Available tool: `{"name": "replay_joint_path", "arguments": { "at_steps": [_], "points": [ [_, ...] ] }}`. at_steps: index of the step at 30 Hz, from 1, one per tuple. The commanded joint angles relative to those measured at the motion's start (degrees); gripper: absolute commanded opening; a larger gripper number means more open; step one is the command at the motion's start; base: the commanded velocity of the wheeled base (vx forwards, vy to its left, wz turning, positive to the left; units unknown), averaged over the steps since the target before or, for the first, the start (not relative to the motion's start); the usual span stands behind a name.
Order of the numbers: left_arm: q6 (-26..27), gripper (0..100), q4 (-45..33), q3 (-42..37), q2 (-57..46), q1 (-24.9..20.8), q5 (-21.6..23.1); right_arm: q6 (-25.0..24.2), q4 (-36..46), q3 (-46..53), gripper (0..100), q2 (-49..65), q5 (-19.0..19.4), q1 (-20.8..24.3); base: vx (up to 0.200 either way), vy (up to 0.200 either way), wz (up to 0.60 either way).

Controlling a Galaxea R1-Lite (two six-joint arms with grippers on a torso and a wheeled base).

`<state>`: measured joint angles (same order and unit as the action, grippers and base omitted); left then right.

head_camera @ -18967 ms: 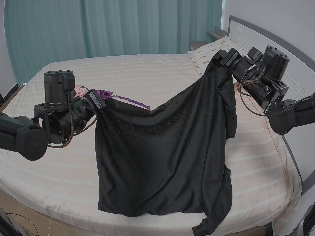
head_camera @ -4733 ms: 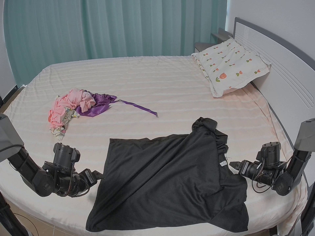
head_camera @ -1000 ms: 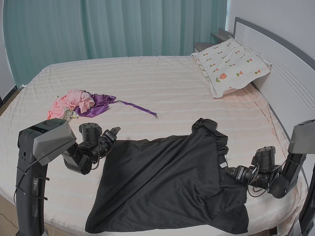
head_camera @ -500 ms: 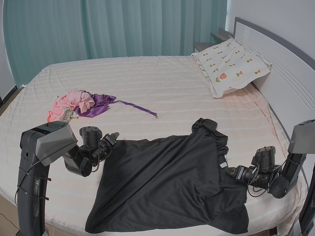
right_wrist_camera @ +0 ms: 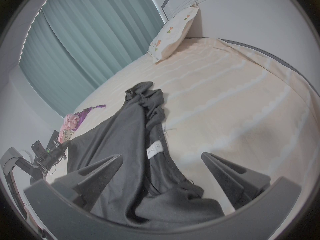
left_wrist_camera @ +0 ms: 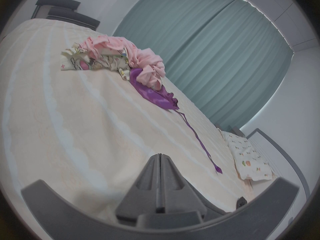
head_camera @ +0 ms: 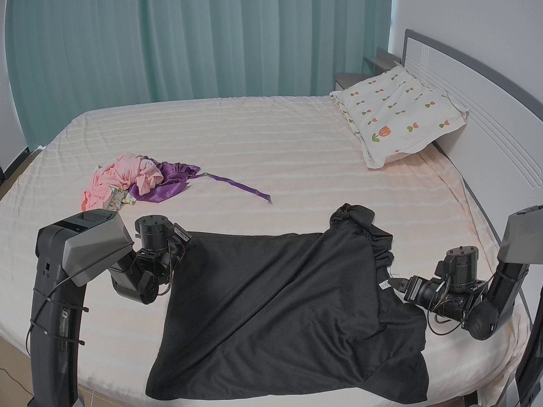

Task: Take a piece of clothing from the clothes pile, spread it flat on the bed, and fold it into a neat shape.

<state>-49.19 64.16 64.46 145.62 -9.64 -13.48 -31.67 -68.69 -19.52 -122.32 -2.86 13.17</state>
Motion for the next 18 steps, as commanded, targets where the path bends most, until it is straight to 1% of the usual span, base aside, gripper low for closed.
{"name": "replay_joint_path", "arguments": {
  "at_steps": [1, 8, 10, 13, 18],
  "points": [
    [-0.03, 0, 0.26, 1.1, -0.25, 1.91, -1.81, 0.03, -0.21, -2.89, 100, -2.13, 1.55, -0.77, 0.0, 0.0, 0.0],
    [-0.03, 0, -0.35, 3.04, 0.19, 4.81, -1.99, 0.03, 0.67, -9.49, 100, -7.76, 7.87, -3.23, 0.0, 0.0, 0.0],
    [-0.03, 0, -0.35, 3.04, 0.19, 5.78, -1.99, -1.02, 0.32, -9.66, 100, -8.9, 11.04, -4.29, 0.0, 0.0, 0.0],
    [-0.12, 0, -0.35, 3.12, 0.19, 6.65, -1.99, -2.34, 0.14, -9.22, 100, -9.25, 14.55, -5.52, 0.0, 0.0, 0.0],
    [-0.12, 0, -0.53, 4.09, 0.37, 7.71, -1.81, -2.87, 0.49, -9.66, 100, -9.95, 16.93, -6.57, 0.0, 0.0, 0.0]
  ]
}}
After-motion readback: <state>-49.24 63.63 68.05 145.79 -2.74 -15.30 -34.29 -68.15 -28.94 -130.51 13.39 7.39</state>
